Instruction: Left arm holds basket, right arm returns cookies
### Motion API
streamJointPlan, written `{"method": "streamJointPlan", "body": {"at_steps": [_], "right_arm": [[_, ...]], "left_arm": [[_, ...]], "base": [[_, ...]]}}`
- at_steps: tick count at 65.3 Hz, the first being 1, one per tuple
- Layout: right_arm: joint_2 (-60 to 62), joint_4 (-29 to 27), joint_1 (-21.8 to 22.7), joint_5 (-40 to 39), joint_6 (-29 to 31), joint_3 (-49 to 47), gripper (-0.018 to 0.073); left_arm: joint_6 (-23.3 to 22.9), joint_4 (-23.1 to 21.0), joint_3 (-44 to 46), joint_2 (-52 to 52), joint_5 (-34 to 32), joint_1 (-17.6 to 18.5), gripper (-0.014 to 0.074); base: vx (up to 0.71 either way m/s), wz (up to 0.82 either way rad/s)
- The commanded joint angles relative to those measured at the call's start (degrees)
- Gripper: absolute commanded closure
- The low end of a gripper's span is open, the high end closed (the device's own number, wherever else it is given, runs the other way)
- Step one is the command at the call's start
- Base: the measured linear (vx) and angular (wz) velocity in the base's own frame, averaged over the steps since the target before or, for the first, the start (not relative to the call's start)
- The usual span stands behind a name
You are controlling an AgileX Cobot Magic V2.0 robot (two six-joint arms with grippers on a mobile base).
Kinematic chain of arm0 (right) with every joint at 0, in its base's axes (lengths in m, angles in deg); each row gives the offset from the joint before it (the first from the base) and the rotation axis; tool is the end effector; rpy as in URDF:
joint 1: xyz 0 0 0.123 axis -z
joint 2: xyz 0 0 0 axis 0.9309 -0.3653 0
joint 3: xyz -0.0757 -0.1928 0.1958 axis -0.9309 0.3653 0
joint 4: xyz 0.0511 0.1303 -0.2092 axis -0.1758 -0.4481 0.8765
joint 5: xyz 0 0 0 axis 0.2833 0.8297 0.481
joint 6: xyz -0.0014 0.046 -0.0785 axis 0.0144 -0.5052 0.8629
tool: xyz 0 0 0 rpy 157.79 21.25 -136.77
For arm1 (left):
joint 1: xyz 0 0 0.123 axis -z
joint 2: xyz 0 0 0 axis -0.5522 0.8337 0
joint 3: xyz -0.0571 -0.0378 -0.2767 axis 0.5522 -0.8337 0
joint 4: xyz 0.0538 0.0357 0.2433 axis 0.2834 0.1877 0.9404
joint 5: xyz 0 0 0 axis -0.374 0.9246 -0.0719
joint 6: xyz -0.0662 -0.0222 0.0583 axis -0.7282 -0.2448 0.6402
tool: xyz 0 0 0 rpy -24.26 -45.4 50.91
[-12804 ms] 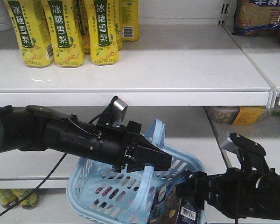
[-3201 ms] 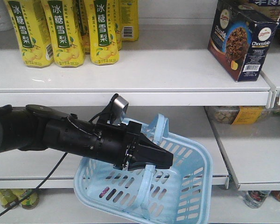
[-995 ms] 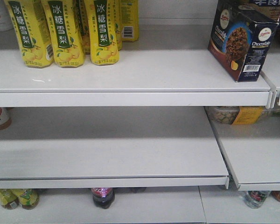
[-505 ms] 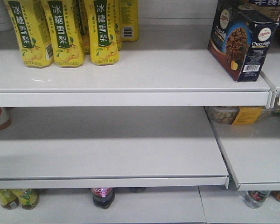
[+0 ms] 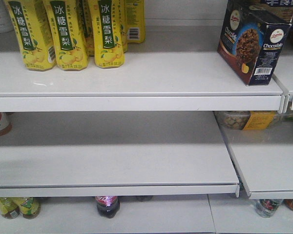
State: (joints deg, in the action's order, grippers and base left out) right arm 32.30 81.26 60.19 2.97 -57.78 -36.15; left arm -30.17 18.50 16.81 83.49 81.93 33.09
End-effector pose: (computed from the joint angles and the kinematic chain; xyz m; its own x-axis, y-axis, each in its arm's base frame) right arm 0.0555 0.0109 0.2199 -0.1231 -0.0115 -0.9923 -0.1726 0.9849 0.0100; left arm 0.0561 0.0027 0.1826 -0.1492 -0.1287 -0.9804 -0.0503 0.9912 -0.1225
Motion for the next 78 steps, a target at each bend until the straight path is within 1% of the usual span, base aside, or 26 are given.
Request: {"method": "streamJointPlan", "body": {"at_steps": [1,5,15,78], "right_arm": [[-0.6,0.1,0.4,-4.3,0.0,-1.6,0.0565],[-0.6,0.1,0.4,-4.3,0.0,-1.6,0.0565],[-0.6,0.1,0.4,-4.3,0.0,-1.6,0.0565],[-0.6,0.1,0.4,-4.3,0.0,-1.6,0.0565]], "left_arm": [[1.4,0.5,1.7,-1.2,-6.0,1.1,0.0599],[1.5,0.0,1.7,-1.1,-6.0,1.5,0.0599],[3.9,-3.4,1.7,-1.1,-6.0,1.5,0.0599],[3.8,-3.4,1.7,-1.1,-5.8,1.5,0.0599]], "base": [[0.00,0.00],[0.00,0.00],[0.00,0.00],[0.00,0.00]]}}
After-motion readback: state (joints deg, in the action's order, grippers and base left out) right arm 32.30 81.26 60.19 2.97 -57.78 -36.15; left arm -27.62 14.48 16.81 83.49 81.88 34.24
